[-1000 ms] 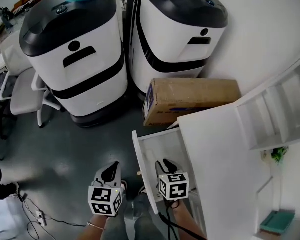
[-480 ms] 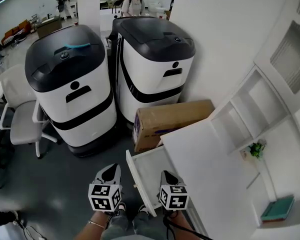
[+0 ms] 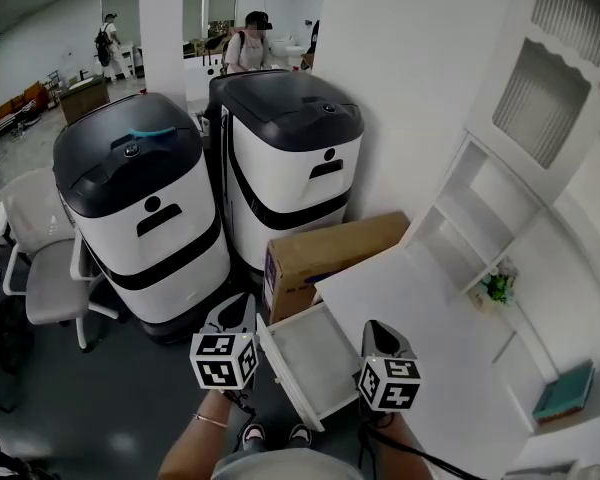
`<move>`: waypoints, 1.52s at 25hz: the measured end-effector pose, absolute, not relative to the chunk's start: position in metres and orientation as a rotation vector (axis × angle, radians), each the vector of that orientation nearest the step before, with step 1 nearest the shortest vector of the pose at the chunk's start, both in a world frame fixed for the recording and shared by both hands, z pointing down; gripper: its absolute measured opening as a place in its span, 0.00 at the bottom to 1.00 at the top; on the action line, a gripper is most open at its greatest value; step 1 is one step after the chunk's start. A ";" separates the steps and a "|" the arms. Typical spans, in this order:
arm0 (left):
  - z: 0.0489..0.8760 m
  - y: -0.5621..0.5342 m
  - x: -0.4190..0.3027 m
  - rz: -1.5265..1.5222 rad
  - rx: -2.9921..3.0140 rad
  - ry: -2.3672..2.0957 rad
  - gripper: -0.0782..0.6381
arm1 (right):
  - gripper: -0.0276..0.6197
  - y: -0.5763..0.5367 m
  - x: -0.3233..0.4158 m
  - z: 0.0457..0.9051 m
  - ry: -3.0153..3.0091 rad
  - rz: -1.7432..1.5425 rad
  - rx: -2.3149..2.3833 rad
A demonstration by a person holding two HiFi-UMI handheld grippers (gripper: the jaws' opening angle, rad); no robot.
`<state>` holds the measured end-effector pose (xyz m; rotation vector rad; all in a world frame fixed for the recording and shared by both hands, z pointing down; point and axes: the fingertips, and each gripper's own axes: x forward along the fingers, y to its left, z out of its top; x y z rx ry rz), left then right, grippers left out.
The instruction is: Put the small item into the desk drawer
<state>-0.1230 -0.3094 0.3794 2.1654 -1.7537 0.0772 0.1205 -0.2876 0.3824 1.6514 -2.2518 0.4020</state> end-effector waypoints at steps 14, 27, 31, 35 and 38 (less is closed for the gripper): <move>0.355 -0.319 -0.109 0.130 2.285 -1.740 0.11 | 0.05 -0.278 0.179 0.356 -2.214 0.435 1.948; 0.367 -0.311 -0.105 0.144 2.263 -1.708 0.11 | 0.05 -0.268 0.181 0.360 -2.192 0.458 1.974; 0.372 -0.310 -0.104 0.136 2.246 -1.690 0.11 | 0.05 -0.265 0.184 0.361 -2.183 0.462 1.972; 0.373 -0.310 -0.101 0.133 2.242 -1.683 0.11 | 0.05 -0.265 0.186 0.362 -2.183 0.463 1.972; 0.373 -0.310 -0.100 0.144 2.249 -1.685 0.11 | 0.05 -0.263 0.186 0.362 -2.181 0.463 1.973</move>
